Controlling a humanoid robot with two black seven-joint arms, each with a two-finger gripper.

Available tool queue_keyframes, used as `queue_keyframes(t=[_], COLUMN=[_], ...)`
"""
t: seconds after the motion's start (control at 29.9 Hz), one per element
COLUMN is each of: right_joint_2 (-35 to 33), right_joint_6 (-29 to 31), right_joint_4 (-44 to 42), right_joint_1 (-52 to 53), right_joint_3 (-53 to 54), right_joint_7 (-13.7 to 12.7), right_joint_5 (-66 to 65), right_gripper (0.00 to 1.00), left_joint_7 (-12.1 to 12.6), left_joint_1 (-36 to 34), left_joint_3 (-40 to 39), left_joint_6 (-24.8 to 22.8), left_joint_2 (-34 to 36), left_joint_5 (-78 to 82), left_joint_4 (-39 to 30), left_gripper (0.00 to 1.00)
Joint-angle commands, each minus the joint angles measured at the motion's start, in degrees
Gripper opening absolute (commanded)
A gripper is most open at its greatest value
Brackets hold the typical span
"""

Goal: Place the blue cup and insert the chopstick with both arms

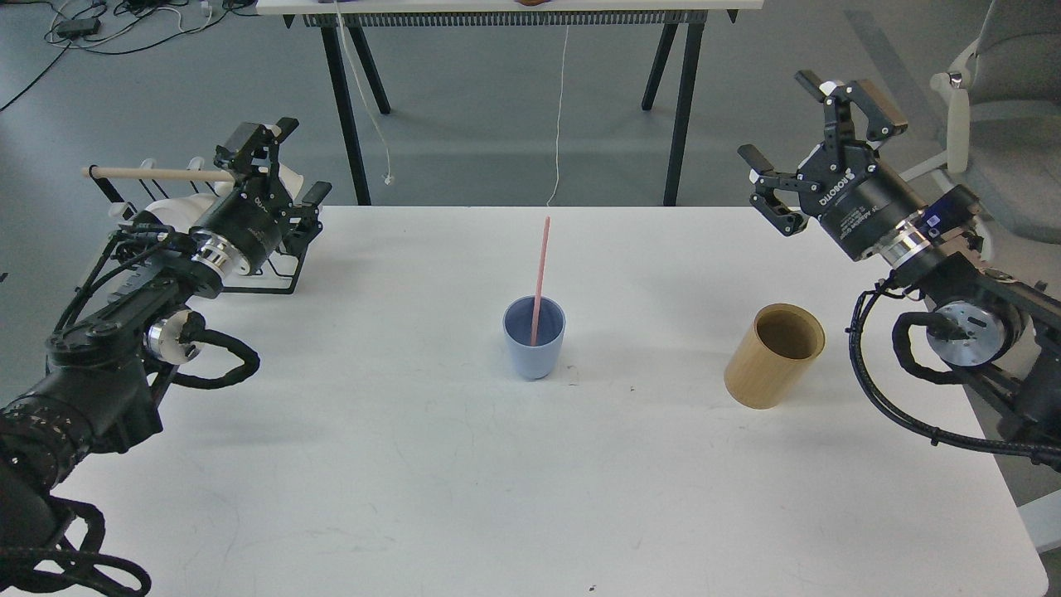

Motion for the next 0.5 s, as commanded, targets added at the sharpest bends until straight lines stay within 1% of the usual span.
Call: queue_keyframes(t=[0.0, 0.1, 0.23, 0.47], right_joint_2=[-0.12, 0.32, 0.67, -0.03], right_joint_6=[0.94, 0.94, 0.94, 0.94], right_joint_4=[-0.70, -1.48, -4.74, -3.86], right_joint_1=[-1.00, -1.00, -1.09, -1.00], right_joint_3=[0.05, 0.14, 1.63, 1.72], right_joint_7=[0.01, 0.01, 0.01, 0.01], right_joint_5=[0.12, 0.29, 0.38, 0.38], right_gripper=[0.99, 0.99, 0.99, 0.99], left_joint_7=[-0.01, -0.01, -0.01, -0.01], left_joint_1=[-0.04, -0.04, 0.04, 0.57], left_joint_3=[-1.79, -3.20, -3.21, -3.29], left_joint_6=[0.00, 0.00, 0.00, 0.00], left_joint_2=[1.26, 1.43, 1.43, 1.17], left_joint_5=[-0.01, -0.01, -0.01, -0.01], left_joint_4=[-1.47, -1.56, -1.56, -1.56], left_gripper=[0.99, 0.99, 0.99, 0.99])
